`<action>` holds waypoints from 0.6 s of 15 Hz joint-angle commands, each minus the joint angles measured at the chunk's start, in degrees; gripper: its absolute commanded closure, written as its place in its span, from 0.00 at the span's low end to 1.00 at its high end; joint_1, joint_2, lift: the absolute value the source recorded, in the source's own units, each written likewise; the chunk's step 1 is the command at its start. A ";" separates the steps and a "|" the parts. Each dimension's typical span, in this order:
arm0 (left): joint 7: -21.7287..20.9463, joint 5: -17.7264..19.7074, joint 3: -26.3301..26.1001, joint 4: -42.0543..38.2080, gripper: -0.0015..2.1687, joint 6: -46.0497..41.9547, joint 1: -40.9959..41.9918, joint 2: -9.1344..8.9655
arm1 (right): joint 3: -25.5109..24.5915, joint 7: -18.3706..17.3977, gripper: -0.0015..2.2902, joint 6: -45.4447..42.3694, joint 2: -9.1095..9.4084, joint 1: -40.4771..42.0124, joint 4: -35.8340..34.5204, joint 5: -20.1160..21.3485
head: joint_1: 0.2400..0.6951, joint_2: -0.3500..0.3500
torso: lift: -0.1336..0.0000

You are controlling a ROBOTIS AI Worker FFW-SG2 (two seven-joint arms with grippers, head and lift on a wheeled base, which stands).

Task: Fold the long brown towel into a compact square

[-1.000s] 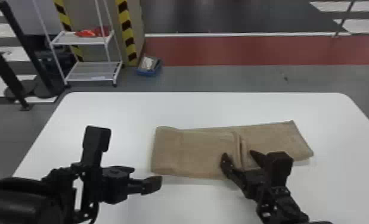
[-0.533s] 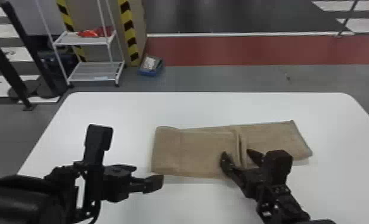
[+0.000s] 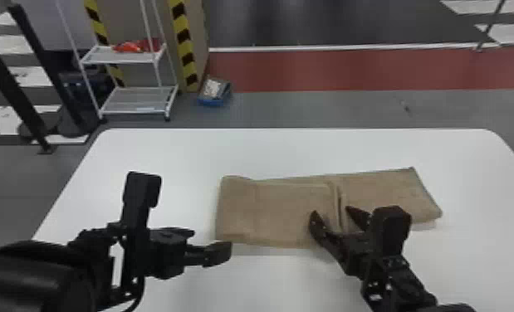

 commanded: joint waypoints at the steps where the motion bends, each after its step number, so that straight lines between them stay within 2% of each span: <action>1: 0.00 0.01 0.00 0.41 0.03 -0.04 -0.32 0.09 | -0.20 0.00 0.13 0.33 0.23 0.03 -0.04 -0.16 | 1.00 0.59 | 0.08; 3: 0.00 0.10 -0.08 0.67 0.03 -0.04 -0.58 0.09 | 0.06 0.00 0.13 0.15 0.23 0.03 -0.22 -0.25 | 1.00 0.59 | 0.08; 5: 0.00 0.19 -0.08 0.85 0.04 -0.22 -0.58 0.09 | 0.06 0.35 0.18 0.15 0.23 0.03 -0.22 -0.34 | 1.00 0.59 | 0.08; 9: 0.00 0.27 -0.08 1.20 0.04 -0.39 -0.76 0.18 | 0.06 0.35 0.22 -0.02 0.23 0.03 -0.22 -0.34 | 1.00 0.59 | 0.08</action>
